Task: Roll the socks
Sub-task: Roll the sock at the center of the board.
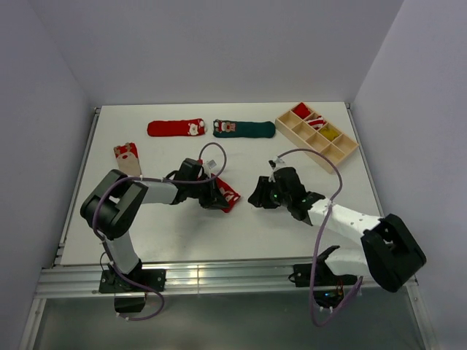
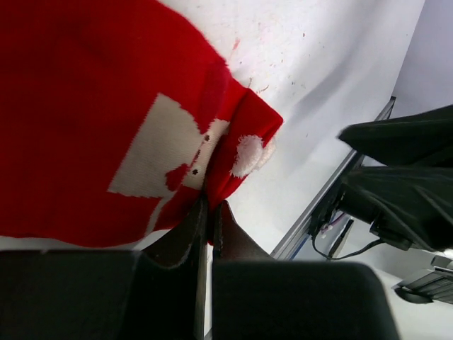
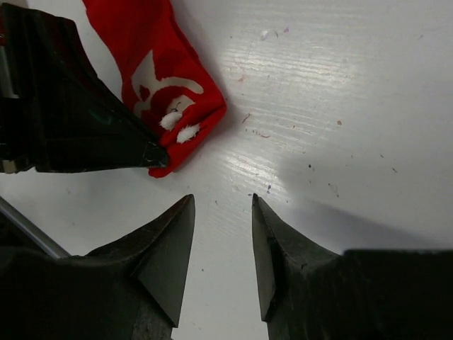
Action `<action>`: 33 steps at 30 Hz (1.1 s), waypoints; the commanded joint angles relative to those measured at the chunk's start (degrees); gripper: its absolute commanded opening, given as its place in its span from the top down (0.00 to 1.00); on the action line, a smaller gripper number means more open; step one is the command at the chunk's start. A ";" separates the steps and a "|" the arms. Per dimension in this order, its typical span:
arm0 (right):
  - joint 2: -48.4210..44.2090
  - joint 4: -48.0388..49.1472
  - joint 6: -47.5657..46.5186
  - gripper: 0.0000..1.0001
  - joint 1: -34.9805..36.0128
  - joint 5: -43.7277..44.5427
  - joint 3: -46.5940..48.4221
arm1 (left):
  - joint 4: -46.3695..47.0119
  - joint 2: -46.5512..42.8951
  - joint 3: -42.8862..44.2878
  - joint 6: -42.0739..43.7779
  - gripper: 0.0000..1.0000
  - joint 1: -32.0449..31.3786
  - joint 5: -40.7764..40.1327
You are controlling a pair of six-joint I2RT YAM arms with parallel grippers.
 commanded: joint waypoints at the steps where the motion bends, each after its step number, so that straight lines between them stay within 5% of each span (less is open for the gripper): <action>1: 4.78 6.99 3.87 0.55 2.35 4.33 2.54 | 5.16 0.35 -1.48 -4.03 1.00 0.69 1.74; 19: 21.75 16.83 10.20 0.64 4.55 2.31 5.70 | 9.47 1.32 -4.04 -7.99 1.00 2.45 3.23; 33: 20.88 19.91 11.52 0.64 4.55 0.55 6.23 | 6.31 2.02 -2.46 -6.59 1.00 2.37 2.96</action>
